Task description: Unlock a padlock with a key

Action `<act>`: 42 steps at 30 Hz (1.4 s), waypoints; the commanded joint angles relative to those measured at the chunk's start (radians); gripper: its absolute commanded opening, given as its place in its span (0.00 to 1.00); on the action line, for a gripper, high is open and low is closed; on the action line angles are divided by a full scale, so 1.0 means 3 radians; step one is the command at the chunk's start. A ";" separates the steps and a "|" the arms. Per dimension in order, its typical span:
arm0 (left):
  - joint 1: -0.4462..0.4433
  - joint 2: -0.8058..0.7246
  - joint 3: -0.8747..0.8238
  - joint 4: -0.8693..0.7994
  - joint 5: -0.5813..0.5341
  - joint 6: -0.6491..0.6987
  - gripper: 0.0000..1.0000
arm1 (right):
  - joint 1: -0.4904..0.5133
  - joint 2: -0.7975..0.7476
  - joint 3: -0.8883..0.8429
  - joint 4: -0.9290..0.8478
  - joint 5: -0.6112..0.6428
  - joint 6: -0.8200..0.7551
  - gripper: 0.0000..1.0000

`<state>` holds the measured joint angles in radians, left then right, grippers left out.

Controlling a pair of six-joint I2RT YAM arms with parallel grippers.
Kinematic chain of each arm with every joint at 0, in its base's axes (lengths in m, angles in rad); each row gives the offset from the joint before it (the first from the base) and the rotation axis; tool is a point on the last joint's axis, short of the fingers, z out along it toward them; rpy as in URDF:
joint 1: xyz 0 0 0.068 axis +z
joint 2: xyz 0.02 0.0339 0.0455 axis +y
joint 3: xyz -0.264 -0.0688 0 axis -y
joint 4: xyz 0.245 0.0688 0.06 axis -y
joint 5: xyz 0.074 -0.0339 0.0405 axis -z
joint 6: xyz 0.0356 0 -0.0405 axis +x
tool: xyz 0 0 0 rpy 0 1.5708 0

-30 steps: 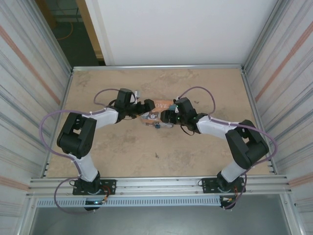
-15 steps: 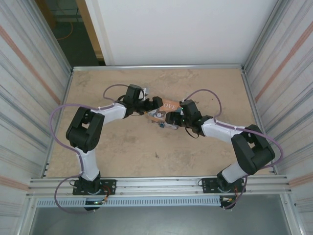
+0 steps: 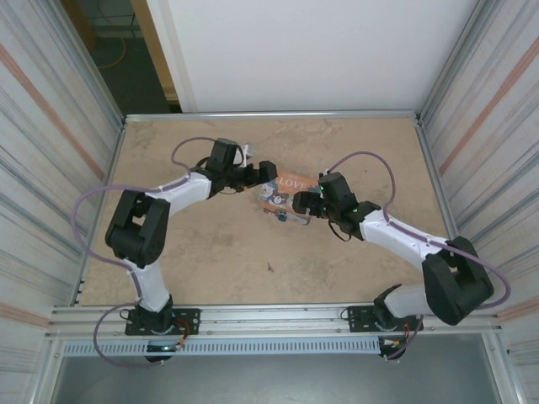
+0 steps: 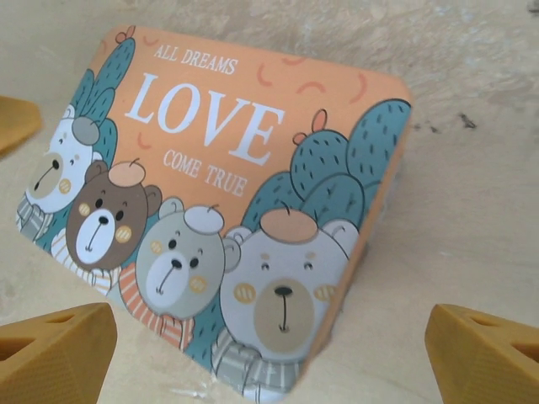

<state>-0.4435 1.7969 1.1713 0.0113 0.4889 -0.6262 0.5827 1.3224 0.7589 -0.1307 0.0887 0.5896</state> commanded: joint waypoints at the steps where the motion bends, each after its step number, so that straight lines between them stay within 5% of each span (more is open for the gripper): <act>1: 0.0011 -0.0453 -0.0249 -0.0054 -0.0120 0.0182 0.99 | 0.0146 -0.0194 0.0098 -0.0457 0.0211 -0.0132 0.91; 8: 0.0011 -0.1236 -0.0993 -0.0020 -0.0419 0.0195 0.99 | 0.0645 -0.0205 0.0276 -0.0975 0.0173 -0.0103 0.86; 16: 0.0011 -0.2278 -0.1778 -0.0415 -0.1101 0.0241 0.99 | 0.1242 0.0339 0.0726 -0.1519 -0.0115 -0.0123 0.82; 26: 0.0026 -0.3443 -0.2506 -0.0897 -0.1768 0.0042 0.99 | 0.1417 0.1077 0.1085 -0.1678 -0.0588 -0.0224 0.66; 42: 0.0046 -0.3384 -0.2565 -0.0838 -0.1819 0.0017 0.99 | 0.1497 0.1701 0.1397 -0.1916 -0.0872 -0.0232 0.42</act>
<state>-0.4374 0.7696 0.3962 -0.2573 -0.0391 -0.6102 1.0229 1.8191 1.1561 -0.6643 -0.1440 0.5301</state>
